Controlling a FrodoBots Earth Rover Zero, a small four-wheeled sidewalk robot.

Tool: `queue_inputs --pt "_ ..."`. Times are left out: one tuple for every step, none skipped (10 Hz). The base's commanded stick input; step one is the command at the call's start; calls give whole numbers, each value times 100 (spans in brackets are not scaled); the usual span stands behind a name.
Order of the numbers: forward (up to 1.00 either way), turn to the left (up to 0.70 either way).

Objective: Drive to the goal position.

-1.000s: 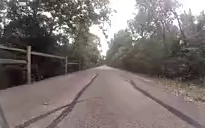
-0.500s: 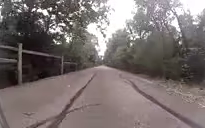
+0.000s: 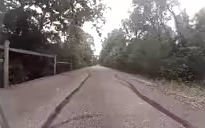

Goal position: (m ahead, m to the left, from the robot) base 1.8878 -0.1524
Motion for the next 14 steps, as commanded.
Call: queue_inputs --pt "70 0" --pt "70 0" --pt "70 0" --pt "70 0" --pt "70 0" --pt "70 0" --pt "70 0" --pt "70 0" --pt "70 0" --pt "70 0" --pt "70 0" --pt "70 0" --pt "70 0" --pt "70 0"
